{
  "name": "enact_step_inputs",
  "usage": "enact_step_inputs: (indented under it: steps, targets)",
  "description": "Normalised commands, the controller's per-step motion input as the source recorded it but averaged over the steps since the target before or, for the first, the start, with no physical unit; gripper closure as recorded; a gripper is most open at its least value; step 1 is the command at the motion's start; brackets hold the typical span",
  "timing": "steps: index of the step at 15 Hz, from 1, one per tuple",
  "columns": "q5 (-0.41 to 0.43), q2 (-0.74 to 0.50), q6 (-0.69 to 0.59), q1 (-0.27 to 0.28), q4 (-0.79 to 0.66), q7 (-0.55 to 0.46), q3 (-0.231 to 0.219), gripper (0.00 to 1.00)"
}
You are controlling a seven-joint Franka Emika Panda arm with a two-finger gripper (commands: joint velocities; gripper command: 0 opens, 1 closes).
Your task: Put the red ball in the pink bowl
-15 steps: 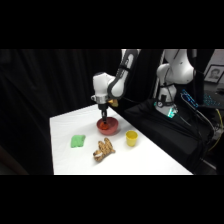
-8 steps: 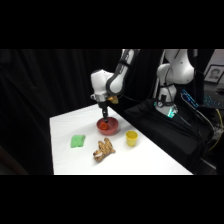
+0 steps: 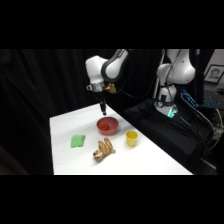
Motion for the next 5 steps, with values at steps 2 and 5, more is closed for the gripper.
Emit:
enact_step_inputs:
  steps: [2, 5]
  targets:
    - [-0.129, -0.25, -0.33, 0.010, 0.15, -0.06, -0.045, 0.00]
    - [-0.142, -0.21, -0.25, 0.021, 0.13, -0.01, -0.042, 0.00]
